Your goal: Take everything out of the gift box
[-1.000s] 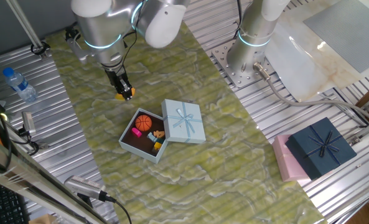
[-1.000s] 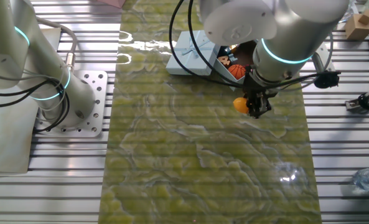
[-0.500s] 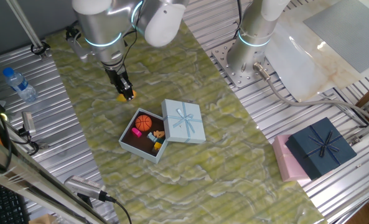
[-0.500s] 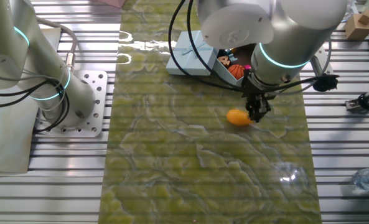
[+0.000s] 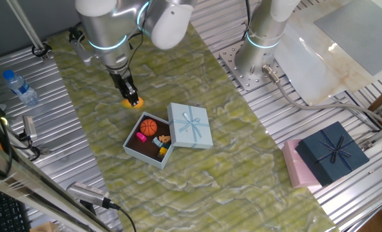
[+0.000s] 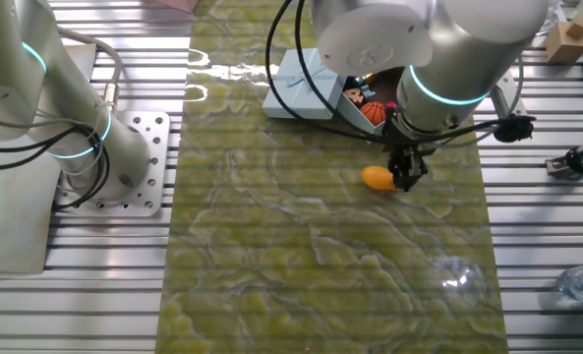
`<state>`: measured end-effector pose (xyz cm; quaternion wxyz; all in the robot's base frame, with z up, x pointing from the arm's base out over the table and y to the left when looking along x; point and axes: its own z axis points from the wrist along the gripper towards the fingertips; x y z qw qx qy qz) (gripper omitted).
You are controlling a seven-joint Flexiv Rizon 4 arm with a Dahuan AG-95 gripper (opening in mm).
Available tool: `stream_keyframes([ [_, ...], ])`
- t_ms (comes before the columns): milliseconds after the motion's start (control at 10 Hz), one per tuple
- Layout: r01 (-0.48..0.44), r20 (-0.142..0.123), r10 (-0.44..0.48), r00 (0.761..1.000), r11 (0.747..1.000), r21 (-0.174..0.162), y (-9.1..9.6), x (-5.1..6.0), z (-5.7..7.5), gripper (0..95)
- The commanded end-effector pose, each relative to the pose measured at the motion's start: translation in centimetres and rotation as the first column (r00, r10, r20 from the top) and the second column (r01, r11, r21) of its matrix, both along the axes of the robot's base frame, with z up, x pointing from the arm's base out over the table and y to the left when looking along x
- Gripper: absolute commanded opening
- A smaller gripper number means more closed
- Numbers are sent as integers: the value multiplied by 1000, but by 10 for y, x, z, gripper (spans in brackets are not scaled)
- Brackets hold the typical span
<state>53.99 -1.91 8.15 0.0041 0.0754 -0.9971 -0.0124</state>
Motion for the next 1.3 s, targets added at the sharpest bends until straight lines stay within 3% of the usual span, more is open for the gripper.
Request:
stream_keyframes([
  [100, 4, -1, -4, 1000, 1000, 4, 10, -1, 8, 570],
  [300, 19, -2, -19, 1000, 1000, 5, 31, 0, 23, 570],
  [500, 50, -4, -50, 999, 998, 28, 54, 5, 36, 570],
  [800, 75, -2, -75, 997, 995, 65, 74, 5, 36, 570],
  [1300, 102, 13, -102, 995, 994, 51, 108, -1, 29, 570],
])
